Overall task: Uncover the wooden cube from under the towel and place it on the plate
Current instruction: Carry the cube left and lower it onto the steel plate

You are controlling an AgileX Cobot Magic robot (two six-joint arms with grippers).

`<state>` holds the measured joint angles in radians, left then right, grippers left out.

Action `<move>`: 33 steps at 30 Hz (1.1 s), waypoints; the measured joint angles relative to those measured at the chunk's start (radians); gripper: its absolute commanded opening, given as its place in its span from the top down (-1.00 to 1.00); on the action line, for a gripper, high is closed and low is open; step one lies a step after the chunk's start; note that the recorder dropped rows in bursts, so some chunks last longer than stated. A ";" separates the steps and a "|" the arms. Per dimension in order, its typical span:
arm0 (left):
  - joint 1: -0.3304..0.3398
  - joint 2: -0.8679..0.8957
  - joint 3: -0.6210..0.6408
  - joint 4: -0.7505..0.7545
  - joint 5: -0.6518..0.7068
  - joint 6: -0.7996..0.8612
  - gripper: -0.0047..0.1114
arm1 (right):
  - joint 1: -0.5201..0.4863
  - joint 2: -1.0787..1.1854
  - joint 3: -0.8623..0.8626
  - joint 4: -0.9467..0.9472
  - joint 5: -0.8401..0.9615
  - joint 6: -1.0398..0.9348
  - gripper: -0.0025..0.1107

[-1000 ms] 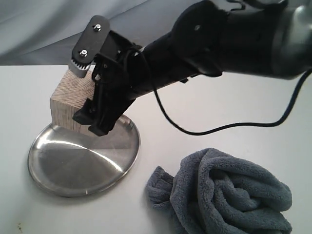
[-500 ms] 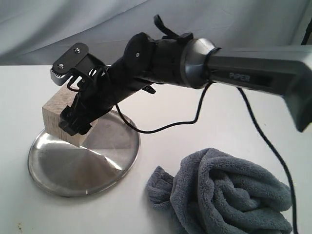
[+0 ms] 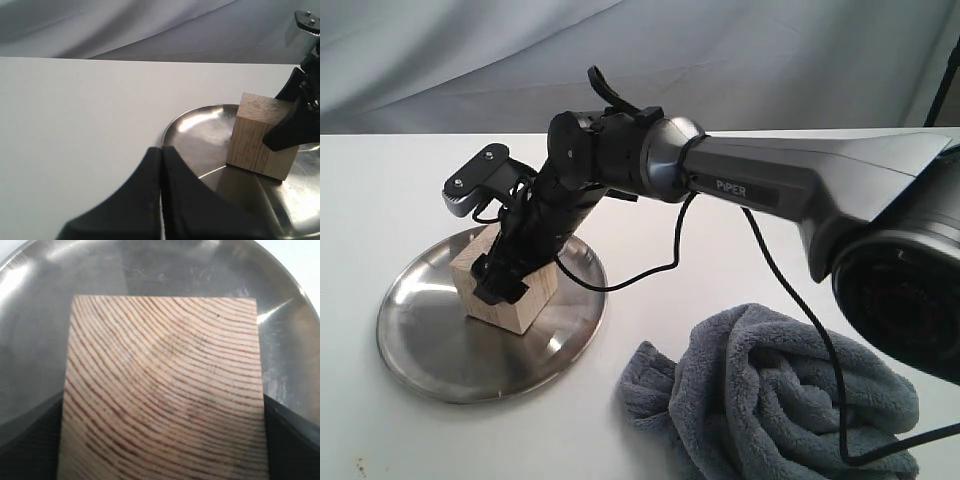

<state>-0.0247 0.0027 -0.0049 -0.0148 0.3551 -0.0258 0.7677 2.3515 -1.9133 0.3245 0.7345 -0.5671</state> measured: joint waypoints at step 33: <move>0.000 0.000 0.000 0.000 0.000 0.000 0.92 | 0.004 0.006 0.000 0.025 -0.027 -0.065 -0.90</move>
<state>-0.0247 0.0027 -0.0049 -0.0148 0.3551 -0.0258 0.7720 2.3573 -1.9137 0.3493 0.7080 -0.6324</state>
